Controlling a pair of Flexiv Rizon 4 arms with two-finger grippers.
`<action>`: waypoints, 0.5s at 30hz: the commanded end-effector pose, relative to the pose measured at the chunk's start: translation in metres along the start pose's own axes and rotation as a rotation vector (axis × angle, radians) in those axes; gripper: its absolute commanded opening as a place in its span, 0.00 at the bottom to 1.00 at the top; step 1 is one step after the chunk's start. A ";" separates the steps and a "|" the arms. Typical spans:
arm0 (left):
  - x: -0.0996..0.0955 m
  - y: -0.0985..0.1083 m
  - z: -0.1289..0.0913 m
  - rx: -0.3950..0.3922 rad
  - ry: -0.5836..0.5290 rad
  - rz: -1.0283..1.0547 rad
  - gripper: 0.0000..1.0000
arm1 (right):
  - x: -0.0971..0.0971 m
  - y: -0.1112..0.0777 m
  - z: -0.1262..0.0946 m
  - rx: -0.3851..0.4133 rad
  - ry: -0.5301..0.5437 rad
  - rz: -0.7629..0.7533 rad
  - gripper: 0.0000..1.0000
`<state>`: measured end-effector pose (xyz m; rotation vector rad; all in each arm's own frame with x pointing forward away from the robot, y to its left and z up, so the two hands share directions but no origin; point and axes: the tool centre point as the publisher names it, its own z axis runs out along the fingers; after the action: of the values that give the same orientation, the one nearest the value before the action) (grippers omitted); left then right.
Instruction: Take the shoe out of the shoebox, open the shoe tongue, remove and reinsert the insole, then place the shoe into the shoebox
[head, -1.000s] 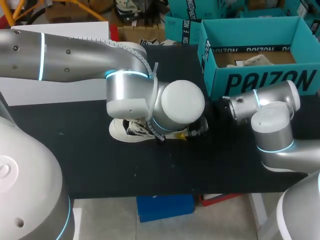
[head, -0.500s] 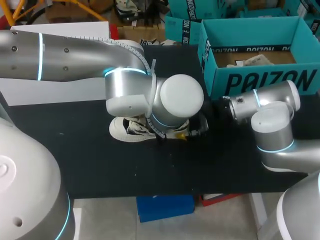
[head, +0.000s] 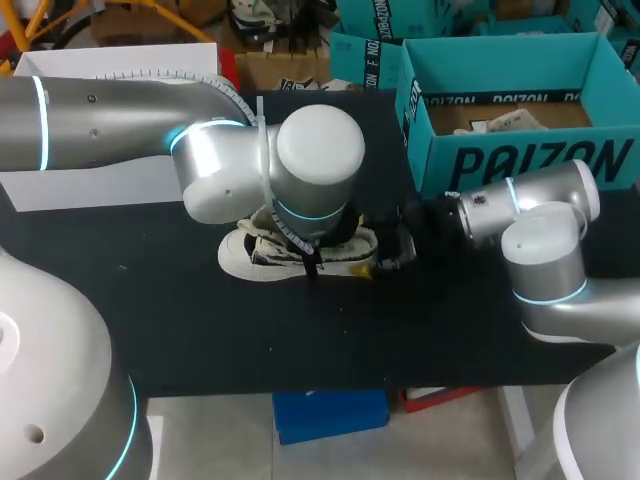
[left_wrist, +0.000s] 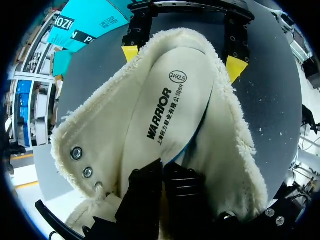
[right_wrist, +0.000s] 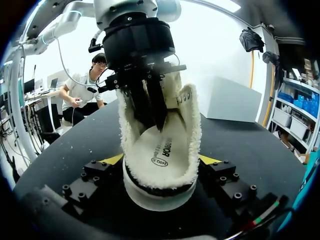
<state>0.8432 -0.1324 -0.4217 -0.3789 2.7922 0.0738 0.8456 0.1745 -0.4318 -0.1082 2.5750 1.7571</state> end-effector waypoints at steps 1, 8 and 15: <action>-0.017 0.007 0.132 0.080 0.074 0.017 0.00 | 0.002 -0.002 0.000 0.002 0.003 0.001 0.00; -0.010 -0.005 0.101 0.161 0.165 0.053 0.00 | 0.002 -0.002 0.000 0.002 0.003 0.001 0.00; -0.008 -0.017 0.072 0.213 0.215 0.097 0.00 | 0.002 -0.002 0.000 0.002 0.003 0.001 0.00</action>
<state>0.8475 -0.1373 -0.4230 -0.2263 2.9755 -0.1595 0.8463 0.1732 -0.4321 -0.1065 2.5757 1.7557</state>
